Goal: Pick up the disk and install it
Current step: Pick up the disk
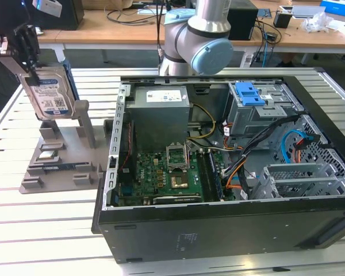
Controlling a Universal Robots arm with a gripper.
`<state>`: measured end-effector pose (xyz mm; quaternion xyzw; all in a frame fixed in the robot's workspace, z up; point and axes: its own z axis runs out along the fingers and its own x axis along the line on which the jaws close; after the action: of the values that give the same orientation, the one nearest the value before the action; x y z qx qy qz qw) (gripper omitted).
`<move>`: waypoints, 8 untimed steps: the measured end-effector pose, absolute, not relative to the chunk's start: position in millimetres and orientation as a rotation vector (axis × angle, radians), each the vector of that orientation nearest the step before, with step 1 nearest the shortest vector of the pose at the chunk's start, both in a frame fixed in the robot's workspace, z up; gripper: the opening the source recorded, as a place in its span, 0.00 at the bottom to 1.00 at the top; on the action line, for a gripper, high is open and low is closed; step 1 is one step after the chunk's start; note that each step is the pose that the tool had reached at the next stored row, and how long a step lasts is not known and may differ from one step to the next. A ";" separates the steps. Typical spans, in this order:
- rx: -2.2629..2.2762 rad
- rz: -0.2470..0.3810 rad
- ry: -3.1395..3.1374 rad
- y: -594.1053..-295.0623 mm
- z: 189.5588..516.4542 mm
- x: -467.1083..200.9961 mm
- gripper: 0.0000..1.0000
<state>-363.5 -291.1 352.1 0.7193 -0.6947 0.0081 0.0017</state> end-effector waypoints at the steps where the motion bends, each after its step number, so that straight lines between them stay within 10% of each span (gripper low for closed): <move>1: 2.257 0.025 -2.180 -291.1 355.9 -363.5 0.36; 8: 2.257 0.025 -2.180 -291.1 369.3 -363.5 0.36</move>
<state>-363.5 -291.1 369.3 0.7193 -0.6947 0.0081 0.0016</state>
